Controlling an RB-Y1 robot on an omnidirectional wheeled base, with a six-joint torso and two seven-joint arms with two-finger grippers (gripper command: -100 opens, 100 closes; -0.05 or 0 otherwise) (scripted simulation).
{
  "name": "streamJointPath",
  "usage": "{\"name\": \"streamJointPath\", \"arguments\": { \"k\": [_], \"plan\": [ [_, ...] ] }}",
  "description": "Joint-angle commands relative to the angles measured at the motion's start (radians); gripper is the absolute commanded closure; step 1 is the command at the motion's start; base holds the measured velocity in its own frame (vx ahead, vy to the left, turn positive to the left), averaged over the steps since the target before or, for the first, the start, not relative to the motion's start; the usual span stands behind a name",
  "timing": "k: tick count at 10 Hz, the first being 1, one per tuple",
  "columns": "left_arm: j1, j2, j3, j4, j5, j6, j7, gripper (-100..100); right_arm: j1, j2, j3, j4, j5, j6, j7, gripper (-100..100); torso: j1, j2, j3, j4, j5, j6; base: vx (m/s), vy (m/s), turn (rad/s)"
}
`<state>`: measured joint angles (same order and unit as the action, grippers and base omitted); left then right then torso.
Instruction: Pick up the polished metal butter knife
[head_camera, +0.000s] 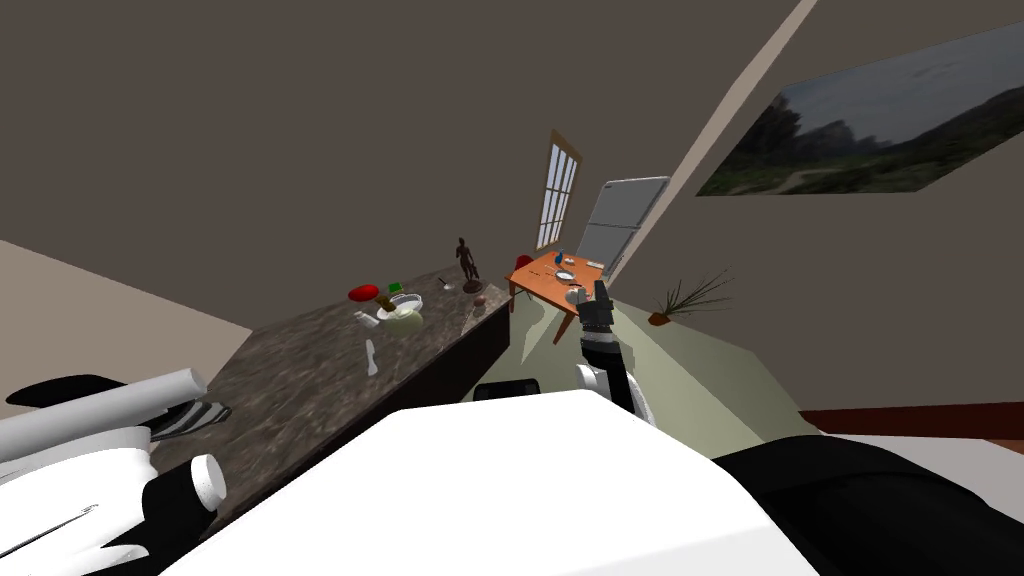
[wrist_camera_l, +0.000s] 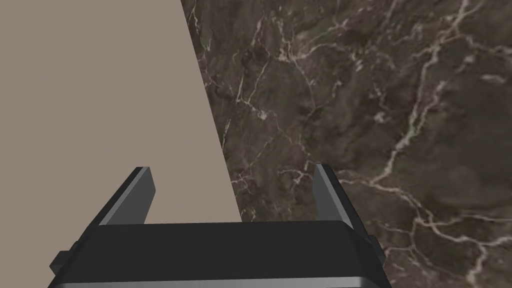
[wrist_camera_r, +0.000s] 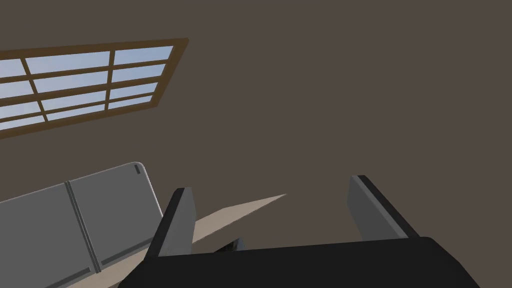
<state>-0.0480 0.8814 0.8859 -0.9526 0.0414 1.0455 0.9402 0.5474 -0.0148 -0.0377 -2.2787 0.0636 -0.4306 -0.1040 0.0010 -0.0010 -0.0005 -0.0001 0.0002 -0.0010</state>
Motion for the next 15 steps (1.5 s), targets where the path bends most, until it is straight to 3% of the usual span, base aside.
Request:
{"name": "streamJointPath", "arguments": {
  "k": [1, 2, 3, 4, 5, 6, 7, 9, 10, 11, 12, 14, 15],
  "plan": [
    [-0.001, 0.0, 0.018, 0.023, -0.002, 0.05, 0.028, -100, 0.0, 0.0, 0.0, 0.0, 0.0, 0.0, 0.0, 0, 0.0, 0.0, 0.0, 0.0, 0.0, 0.0, 0.014, 0.011, -0.125],
    [-0.001, 0.0, 0.018, 0.023, -0.002, 0.06, 0.028, -100, 0.0, 0.0, 0.0, 0.0, 0.0, 0.0, 0.0, 0, 0.0, 0.0, 0.0, 0.0, 0.0, -0.001, 0.007, 0.004, 0.018],
    [-0.016, 0.026, 0.053, 0.082, 0.004, 0.093, 0.066, -100, 0.0, 0.0, 0.0, 0.0, 0.0, 0.0, 0.0, 0, 0.0, 0.001, 0.0, 0.0, 0.0, -0.002, 0.009, -0.001, -0.239],
    [-0.016, 0.026, 0.053, 0.083, 0.004, 0.121, 0.066, -100, 0.0, 0.0, 0.0, 0.0, 0.0, 0.0, 0.0, 0, 0.0, 0.0, 0.0, 0.0, 0.0, 0.0, 0.01, 0.008, -0.154],
    [-0.03, 0.051, 0.086, 0.114, 0.009, 0.155, 0.102, -100, 0.0, 0.0, 0.0, 0.0, 0.0, 0.0, 0.0, 0, 0.0, 0.0, 0.0, 0.0, 0.0, -0.001, 0.016, 0.007, -0.228],
    [-0.03, 0.051, 0.086, 0.131, 0.009, 0.181, 0.102, -100, 0.0, 0.0, 0.0, 0.0, 0.0, 0.0, 0.0, 0, 0.0, 0.0, 0.0, 0.0, 0.0, 0.0, 0.015, 0.012, -0.131],
    [-0.043, 0.075, 0.117, 0.164, 0.014, 0.215, 0.137, -100, 0.0, 0.0, 0.0, 0.0, 0.0, 0.0, 0.0, 0, 0.0, 0.0, 0.0, 0.0, 0.0, -0.001, 0.017, 0.008, -0.246],
    [-0.043, 0.075, 0.117, 0.195, 0.014, 0.238, 0.137, -100, 0.0, 0.0, 0.0, 0.0, 0.0, 0.0, 0.0, 0, 0.0, 0.0, 0.0, 0.0, 0.0, -0.001, 0.01, 0.011, -0.052],
    [-0.055, 0.096, 0.146, 0.247, 0.019, 0.273, 0.17, -100, 0.0, 0.0, 0.0, 0.0, 0.0, 0.0, 0.0, 0, 0.0, 0.001, 0.0, 0.0, 0.0, -0.002, 0.012, 0.004, -0.185],
    [-0.055, 0.096, 0.146, 0.247, 0.019, 0.29, 0.17, -100, 0.0, 0.0, 0.0, 0.0, 0.0, 0.0, 0.0, 0, 0.0, 0.0, 0.0, 0.0, 0.0, 0.0, 0.012, 0.01, -0.124],
    [-0.066, 0.116, 0.174, 0.296, 0.024, 0.318, 0.2, -100, 0.0, 0.0, 0.0, 0.0, 0.0, 0.0, 0.0, 0, 0.0, 0.0, 0.0, 0.0, 0.0, -0.001, 0.016, 0.012, -0.233],
    [-0.066, 0.116, 0.174, 0.296, 0.024, 0.342, 0.2, -100, 0.0, 0.0, 0.0, 0.0, 0.0, 0.0, 0.0, 0, 0.0, 0.0, 0.0, 0.0, 0.0, -0.001, 0.008, 0.012, -0.066],
    [-0.075, 0.135, 0.199, 0.328, 0.028, 0.389, 0.229, -100, 0.0, 0.0, 0.0, 0.0, 0.0, 0.0, 0.0, 0, 0.0, 0.001, 0.0, 0.0, 0.0, -0.002, 0.009, 0.005, -0.205]
  ]
}}
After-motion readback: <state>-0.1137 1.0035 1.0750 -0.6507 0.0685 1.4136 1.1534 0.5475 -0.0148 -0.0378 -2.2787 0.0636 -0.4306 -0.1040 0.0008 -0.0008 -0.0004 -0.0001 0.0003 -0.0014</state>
